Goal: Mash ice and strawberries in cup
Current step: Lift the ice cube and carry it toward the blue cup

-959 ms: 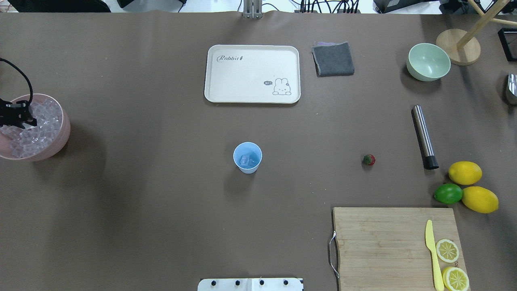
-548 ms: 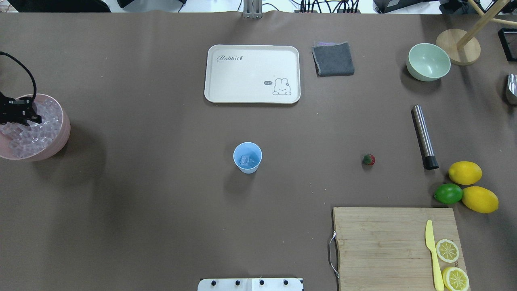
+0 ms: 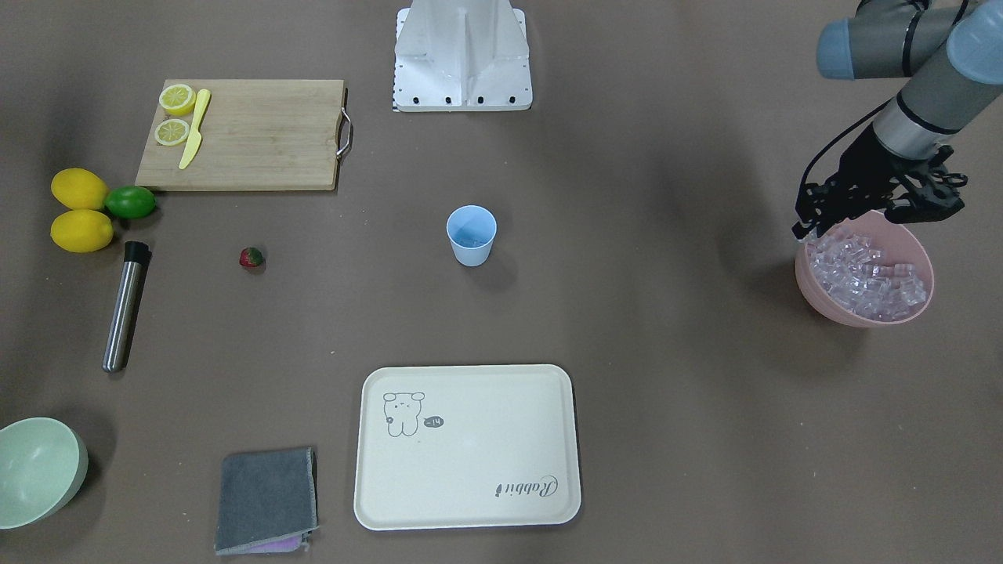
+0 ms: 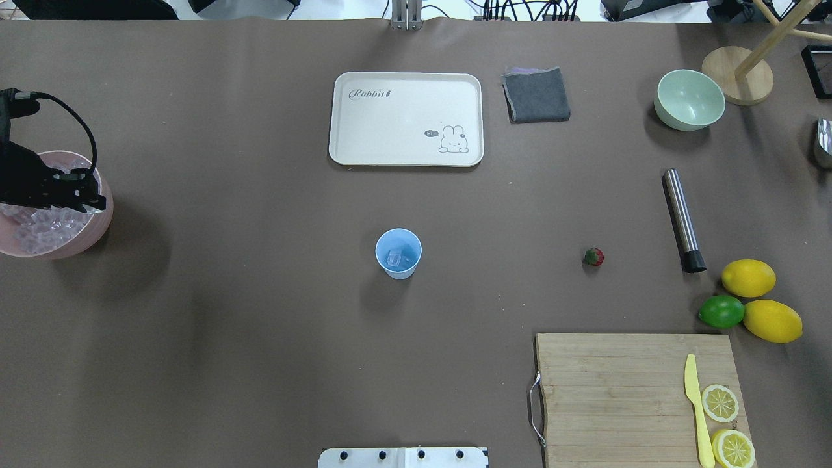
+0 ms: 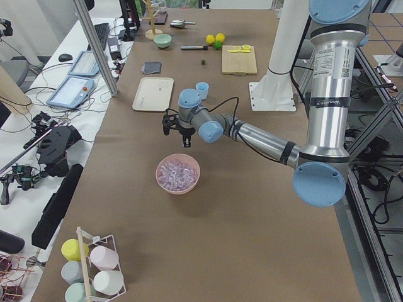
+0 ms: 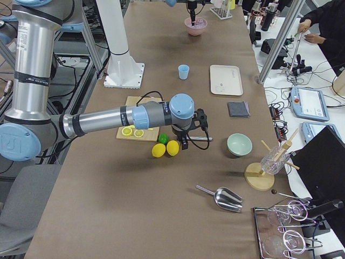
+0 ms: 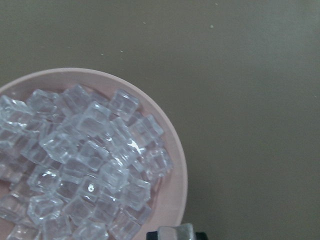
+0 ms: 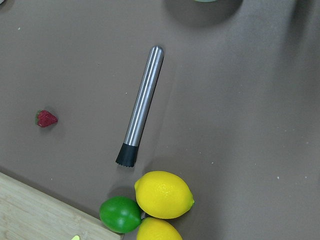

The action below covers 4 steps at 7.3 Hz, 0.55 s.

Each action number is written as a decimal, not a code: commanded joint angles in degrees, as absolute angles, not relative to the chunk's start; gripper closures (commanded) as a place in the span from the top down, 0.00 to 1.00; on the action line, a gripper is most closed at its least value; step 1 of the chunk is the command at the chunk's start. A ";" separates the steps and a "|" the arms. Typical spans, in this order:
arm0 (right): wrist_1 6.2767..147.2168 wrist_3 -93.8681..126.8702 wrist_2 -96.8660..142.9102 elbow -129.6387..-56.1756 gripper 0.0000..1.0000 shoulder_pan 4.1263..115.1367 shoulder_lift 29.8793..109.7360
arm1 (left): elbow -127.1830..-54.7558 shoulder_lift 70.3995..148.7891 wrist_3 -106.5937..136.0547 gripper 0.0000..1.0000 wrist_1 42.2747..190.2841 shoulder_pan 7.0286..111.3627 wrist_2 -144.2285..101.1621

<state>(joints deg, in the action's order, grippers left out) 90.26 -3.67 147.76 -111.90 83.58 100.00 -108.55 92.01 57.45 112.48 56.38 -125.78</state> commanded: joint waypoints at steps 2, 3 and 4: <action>90.26 -3.60 147.83 -111.88 1.00 83.58 99.93 | -108.63 99.80 57.66 0.00 109.19 50.99 -125.68; 90.18 -3.69 147.75 -111.88 1.00 83.58 99.76 | -108.72 105.15 57.74 0.00 104.90 49.32 -125.60; 90.18 -3.69 147.74 -111.88 1.00 83.58 99.49 | -108.29 109.56 60.79 0.00 102.24 46.35 -125.25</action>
